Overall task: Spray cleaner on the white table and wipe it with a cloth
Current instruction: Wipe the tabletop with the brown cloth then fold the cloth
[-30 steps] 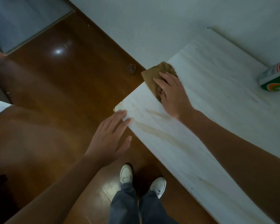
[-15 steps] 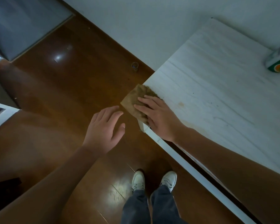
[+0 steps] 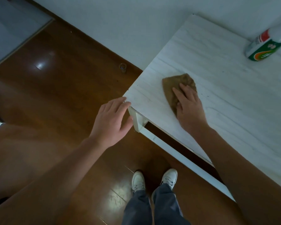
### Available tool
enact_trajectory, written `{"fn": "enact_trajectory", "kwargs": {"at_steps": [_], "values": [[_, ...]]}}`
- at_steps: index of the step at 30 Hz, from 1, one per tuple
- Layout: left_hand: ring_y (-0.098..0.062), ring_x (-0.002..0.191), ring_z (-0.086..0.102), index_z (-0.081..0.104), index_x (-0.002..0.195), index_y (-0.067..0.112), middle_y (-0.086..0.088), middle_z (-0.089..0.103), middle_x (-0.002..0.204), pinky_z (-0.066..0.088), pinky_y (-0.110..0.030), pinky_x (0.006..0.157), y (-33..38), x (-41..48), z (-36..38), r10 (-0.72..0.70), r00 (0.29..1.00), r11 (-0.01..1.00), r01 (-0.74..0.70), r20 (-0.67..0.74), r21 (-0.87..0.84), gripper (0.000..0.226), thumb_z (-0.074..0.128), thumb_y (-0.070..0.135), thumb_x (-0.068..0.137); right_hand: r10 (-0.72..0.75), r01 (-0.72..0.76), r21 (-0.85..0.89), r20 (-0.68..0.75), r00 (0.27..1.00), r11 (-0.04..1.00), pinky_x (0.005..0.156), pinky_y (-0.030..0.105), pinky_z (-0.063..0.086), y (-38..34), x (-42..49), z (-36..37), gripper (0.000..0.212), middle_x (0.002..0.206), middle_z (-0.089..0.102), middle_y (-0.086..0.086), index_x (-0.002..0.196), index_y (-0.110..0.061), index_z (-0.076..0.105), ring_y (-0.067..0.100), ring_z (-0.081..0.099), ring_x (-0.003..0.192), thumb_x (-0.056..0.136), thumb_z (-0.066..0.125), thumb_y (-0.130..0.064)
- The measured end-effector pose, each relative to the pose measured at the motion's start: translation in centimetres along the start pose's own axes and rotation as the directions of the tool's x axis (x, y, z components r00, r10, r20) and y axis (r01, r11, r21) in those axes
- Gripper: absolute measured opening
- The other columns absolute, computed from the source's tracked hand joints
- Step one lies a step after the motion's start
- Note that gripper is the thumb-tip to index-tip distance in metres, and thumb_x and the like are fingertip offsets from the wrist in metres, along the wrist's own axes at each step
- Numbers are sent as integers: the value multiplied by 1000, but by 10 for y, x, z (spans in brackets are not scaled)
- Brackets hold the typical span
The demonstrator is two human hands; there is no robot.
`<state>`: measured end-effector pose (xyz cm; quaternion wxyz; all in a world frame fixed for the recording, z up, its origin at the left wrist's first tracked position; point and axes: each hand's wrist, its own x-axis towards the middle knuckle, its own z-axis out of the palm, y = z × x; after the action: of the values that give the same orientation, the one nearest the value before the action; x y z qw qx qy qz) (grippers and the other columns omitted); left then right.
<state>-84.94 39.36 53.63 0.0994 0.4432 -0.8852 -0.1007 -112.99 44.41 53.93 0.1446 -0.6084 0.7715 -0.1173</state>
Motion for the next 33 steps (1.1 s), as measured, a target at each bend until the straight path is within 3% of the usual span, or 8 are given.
{"fn": "enact_trajectory", "kwargs": {"at_steps": [3, 7, 11, 19, 23, 27, 30, 33], "values": [[-22, 134, 54, 59, 134, 14, -5, 58, 144, 46, -39, 110, -3, 0, 1, -41, 999, 999, 40, -23, -24, 49, 44, 47, 101, 13, -14, 18, 8, 1000, 1000, 124, 48, 14, -48, 35, 16, 55, 163, 22, 2, 153, -26, 32, 25, 14, 151, 100, 42, -19], [-22, 130, 56, 58, 133, 12, -6, 60, 140, 44, -35, 107, -20, -6, -2, -62, 997, 998, 61, -53, -18, 42, 46, 38, 103, -213, 214, -11, 61, 975, 977, 124, 50, 15, -107, 45, 42, 52, 161, 28, 1, 149, -28, 38, 26, 18, 150, 99, 51, -24], [-23, 127, 58, 58, 133, 11, -6, 60, 139, 38, -29, 105, -33, -6, -11, -56, 998, 998, 57, -27, 16, 44, 44, 40, 103, -385, 387, -30, 66, 921, 921, 122, 48, 23, -108, 17, 55, 53, 158, 36, 3, 148, -24, 42, 27, 26, 148, 97, 56, -24], [-26, 139, 48, 54, 138, 17, -7, 50, 151, 41, -40, 113, -14, 19, -2, 83, 990, 993, -91, 118, 69, 54, 36, 51, 100, -200, 199, 20, 37, 979, 980, 120, 47, 28, -29, -37, 17, 56, 160, 33, 1, 151, -24, 40, 22, 25, 149, 98, 22, -35], [-30, 143, 44, 54, 137, 17, -9, 48, 153, 33, -45, 118, -10, 22, 6, 83, 989, 988, -97, 118, 118, 55, 35, 53, 99, 11, -9, 47, -44, 999, 999, 122, 43, 22, -3, -27, 7, 48, 160, 30, -1, 150, -24, 40, 20, 22, 149, 102, 37, -24], [-32, 145, 42, 54, 137, 13, -13, 46, 153, 33, -46, 117, -11, 20, 11, 105, 988, 985, -119, 113, 125, 54, 38, 50, 101, 113, -108, 74, -64, 992, 991, 123, 48, 19, -23, -12, 7, 53, 160, 30, 3, 149, -20, 41, 25, 22, 149, 97, 44, -15], [-33, 144, 43, 56, 134, 10, -15, 48, 151, 36, -47, 117, -10, 22, 13, 112, 991, 985, -121, 78, 123, 51, 41, 46, 101, 20, -20, 70, 2, 1000, 997, 125, 44, 10, -51, -12, 14, 56, 162, 27, 2, 150, -23, 40, 24, 18, 150, 96, 49, -14], [-33, 142, 45, 55, 135, 9, -15, 50, 149, 39, -47, 115, -5, 27, 15, 107, 993, 990, -110, 42, 87, 50, 45, 43, 100, -190, 190, 10, 47, 981, 982, 124, 49, 17, -60, -17, 24, 56, 160, 31, 2, 149, -25, 41, 25, 21, 150, 95, 56, -23]]}}
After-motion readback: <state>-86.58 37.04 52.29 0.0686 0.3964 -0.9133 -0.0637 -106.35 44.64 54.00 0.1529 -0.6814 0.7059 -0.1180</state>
